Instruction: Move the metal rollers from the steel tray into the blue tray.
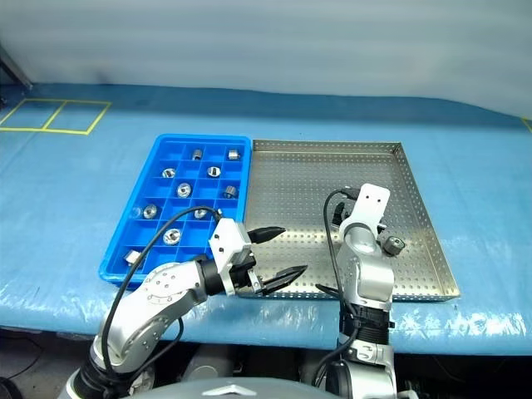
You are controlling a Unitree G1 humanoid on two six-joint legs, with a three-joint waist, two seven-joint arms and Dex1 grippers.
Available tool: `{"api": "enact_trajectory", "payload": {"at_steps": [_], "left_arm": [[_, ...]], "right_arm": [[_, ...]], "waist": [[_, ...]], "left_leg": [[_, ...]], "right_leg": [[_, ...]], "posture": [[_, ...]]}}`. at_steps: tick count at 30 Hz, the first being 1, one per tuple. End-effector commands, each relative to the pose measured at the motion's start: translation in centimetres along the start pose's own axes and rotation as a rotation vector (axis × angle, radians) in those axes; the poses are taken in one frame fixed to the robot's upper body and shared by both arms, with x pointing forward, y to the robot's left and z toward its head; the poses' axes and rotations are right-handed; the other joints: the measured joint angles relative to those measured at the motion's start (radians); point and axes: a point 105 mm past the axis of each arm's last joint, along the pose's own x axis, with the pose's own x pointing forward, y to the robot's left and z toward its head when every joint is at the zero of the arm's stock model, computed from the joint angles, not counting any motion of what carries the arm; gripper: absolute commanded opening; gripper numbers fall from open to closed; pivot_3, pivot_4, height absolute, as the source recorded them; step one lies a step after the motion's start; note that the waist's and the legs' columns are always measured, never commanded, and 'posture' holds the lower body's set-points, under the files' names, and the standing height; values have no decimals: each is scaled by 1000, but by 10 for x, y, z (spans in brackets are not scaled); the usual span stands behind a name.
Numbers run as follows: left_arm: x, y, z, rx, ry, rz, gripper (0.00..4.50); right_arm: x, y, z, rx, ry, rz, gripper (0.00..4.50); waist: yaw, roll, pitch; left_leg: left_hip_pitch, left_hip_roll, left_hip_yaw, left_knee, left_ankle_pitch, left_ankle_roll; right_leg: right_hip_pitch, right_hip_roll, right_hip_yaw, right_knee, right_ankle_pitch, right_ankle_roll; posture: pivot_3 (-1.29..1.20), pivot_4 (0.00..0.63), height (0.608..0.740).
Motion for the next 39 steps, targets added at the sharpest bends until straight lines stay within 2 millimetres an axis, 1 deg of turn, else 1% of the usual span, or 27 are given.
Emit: {"api": "enact_trajectory", "payload": {"at_steps": [1,2,3,4,8,10,12,15,18,22,26,27,30,33,36,39], "left_arm": [[-1,-8,15,28,-53,-24,4500],[-1,-8,15,27,-53,-23,4500],[-1,-7,14,25,-54,-21,4500],[-1,-7,14,21,-55,-19,4500],[-1,-4,15,17,-70,9,4500],[-2,1,18,22,-99,62,4500],[-3,9,22,31,-133,140,4500],[-10,27,28,67,-173,301,4500],[-16,36,32,71,-211,393,4500],[-33,41,34,100,-237,484,4500],[-50,42,33,126,-238,559,4500],[-55,42,32,120,-239,579,4500],[-61,42,31,123,-235,614,4500],[-73,39,29,133,-230,643,4500],[-80,37,27,131,-224,657,4500],[-84,35,25,131,-219,657,4500]], "right_arm": [[-2,2,10,21,-38,0,2586],[-2,3,9,25,-36,2,2179],[-2,3,10,26,-35,4,1882],[-3,4,10,23,-36,7,1691],[-7,8,15,2,-48,37,1702],[-12,17,24,-23,-73,92,1702],[-18,30,35,-57,-105,172,1702],[-33,61,53,-141,-159,368,1702],[-44,79,62,-223,-183,485,1702],[-59,108,70,-304,-200,664,1702],[-71,132,70,-366,-192,811,1702],[-75,139,68,-390,-186,859,1702],[-81,150,63,-445,-168,937,1702],[-92,161,50,-504,-132,1043,1702],[-99,164,39,-555,-101,1106,1702],[-99,163,32,-587,-73,1133,1702]], "waist": [[0,0,0],[0,0,0],[0,0,0],[0,0,0],[1,0,0],[2,0,0],[2,0,0],[3,1,1],[8,1,1],[24,1,1],[42,0,1],[48,0,1],[72,0,1],[98,0,1],[128,0,1],[159,0,1]], "left_leg": [[0,0,0,0,0,0],[0,0,0,0,0,0],[0,0,0,0,0,0],[0,0,0,0,0,0],[0,0,0,0,0,0],[0,0,0,0,0,0],[0,0,0,0,0,0],[0,0,0,0,0,0],[0,0,-1,0,0,0],[0,0,-1,-2,0,0],[-1,0,-1,-3,0,0],[-1,0,-1,-3,0,0],[-1,0,-1,-3,0,0],[-2,0,-2,-3,0,0],[-3,0,-2,-3,0,0],[-3,0,-2,-3,0,0]], "right_leg": [[0,0,0,0,0,0],[0,0,0,0,0,0],[0,0,0,0,0,0],[0,0,0,0,0,0],[0,0,0,0,0,0],[0,0,0,0,0,0],[0,0,0,0,0,0],[0,0,0,0,0,0],[0,0,0,0,0,0],[0,0,0,0,1,-1],[-1,0,-2,-2,2,-2],[-1,0,-2,-2,2,-2],[-1,-1,-2,-3,1,-1],[-1,-1,-3,-3,1,0],[-1,-1,-4,-4,0,0],[-2,-1,-5,-5,0,0]], "posture": [[233,150,740],[246,150,740],[246,150,740],[246,150,740],[253,150,740],[258,150,740],[270,150,740],[287,150,740],[326,150,740],[368,150,740],[422,150,740],[438,150,740],[473,150,740],[497,150,740],[514,150,740],[524,150,740]]}}
